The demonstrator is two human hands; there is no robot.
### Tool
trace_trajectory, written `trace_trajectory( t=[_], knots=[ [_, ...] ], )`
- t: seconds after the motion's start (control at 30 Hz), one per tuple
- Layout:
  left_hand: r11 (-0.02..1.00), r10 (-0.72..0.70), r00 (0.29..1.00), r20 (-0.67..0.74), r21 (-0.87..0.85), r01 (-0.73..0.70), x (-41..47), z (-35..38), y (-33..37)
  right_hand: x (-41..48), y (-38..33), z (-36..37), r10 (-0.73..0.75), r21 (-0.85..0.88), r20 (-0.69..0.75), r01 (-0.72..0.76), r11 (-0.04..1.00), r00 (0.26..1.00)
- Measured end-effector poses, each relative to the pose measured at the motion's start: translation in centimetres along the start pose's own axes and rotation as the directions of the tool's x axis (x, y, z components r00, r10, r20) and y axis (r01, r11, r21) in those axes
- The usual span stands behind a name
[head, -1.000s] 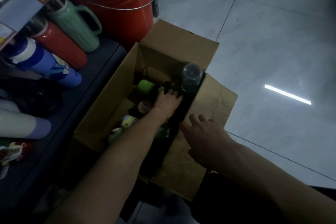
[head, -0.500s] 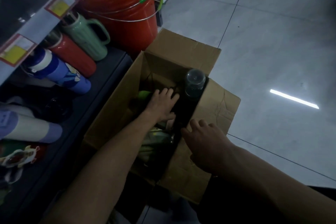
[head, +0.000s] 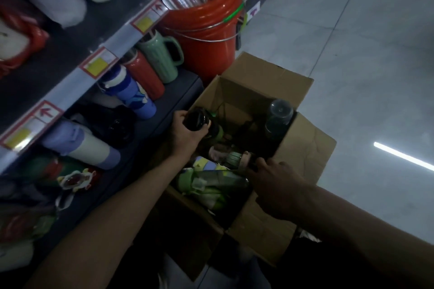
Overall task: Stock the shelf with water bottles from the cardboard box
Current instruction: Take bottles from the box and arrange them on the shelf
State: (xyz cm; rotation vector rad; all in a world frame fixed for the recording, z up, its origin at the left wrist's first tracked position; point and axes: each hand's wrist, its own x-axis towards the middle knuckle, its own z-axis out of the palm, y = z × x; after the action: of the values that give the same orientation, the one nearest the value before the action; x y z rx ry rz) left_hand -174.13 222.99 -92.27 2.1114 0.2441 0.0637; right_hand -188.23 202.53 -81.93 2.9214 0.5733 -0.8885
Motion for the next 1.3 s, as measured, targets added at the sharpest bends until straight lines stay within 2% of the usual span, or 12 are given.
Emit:
trace_trajectory(
  t=[0.1, 0.37, 0.5, 0.6, 0.7, 0.8, 0.87, 0.97, 1.03, 1.17, 1.23, 1.3],
  knots=[
    [0.996, -0.047, 0.998, -0.034, -0.080, 0.044, 0.0, -2.6, 1.1, 0.3, -1.4, -1.1, -0.026, -0.007, -0.024, 0.026, 1.000, 0.999],
    [0.982, -0.040, 0.999, -0.013, -0.183, 0.037, -1.6, -12.5, 6.3, 0.7, -5.8, -5.8, -0.061, 0.032, -0.095, 0.065, 0.997, 0.994],
    [0.976, -0.058, 0.998, -0.039, -0.214, 0.049, -3.7, -17.5, 10.7, 0.5, -8.1, -8.7, -0.051, 0.132, -0.233, 0.083, 0.988, 0.971],
    [0.968, -0.042, 0.997, -0.064, -0.249, 0.025, -6.0, -20.5, 14.4, 0.3, -9.9, -10.4, -0.017, 0.249, -0.393, 0.124, 0.960, 0.920],
    [0.948, -0.052, 0.996, -0.078, -0.317, 0.025, -7.9, -22.5, 16.8, 0.6, -11.5, -10.8, 0.038, 0.378, -0.549, 0.207, 0.902, 0.835],
    [0.933, -0.072, 0.993, -0.098, -0.358, 0.032, -9.1, -23.3, 17.4, 1.0, -13.2, -11.0, 0.122, 0.504, -0.633, 0.287, 0.815, 0.765],
    [0.920, -0.108, 0.986, -0.124, -0.389, 0.052, -9.6, -23.2, 16.9, 1.2, -14.0, -11.3, 0.168, 0.570, -0.626, 0.300, 0.765, 0.761],
    [0.918, -0.150, 0.982, -0.119, -0.386, 0.093, -9.7, -23.0, 15.7, 1.6, -14.5, -11.8, 0.206, 0.636, -0.553, 0.250, 0.730, 0.807],
    [0.909, -0.163, 0.984, -0.077, -0.400, 0.119, -9.6, -23.0, 15.0, 2.0, -14.6, -11.7, 0.195, 0.657, -0.520, 0.243, 0.714, 0.832],
    [0.903, -0.167, 0.983, -0.069, -0.411, 0.124, -9.6, -23.2, 14.7, 2.2, -14.9, -11.5, 0.194, 0.690, -0.512, 0.267, 0.672, 0.837],
    [0.874, -0.179, 0.983, -0.041, -0.465, 0.140, -9.2, -23.3, 14.7, 2.2, -14.9, -11.7, 0.222, 0.773, -0.479, 0.287, 0.566, 0.849],
    [0.789, -0.230, 0.972, 0.048, -0.575, 0.215, -8.8, -23.8, 14.9, 2.3, -14.6, -12.0, 0.254, 0.861, -0.434, 0.316, 0.398, 0.864]
  ],
)
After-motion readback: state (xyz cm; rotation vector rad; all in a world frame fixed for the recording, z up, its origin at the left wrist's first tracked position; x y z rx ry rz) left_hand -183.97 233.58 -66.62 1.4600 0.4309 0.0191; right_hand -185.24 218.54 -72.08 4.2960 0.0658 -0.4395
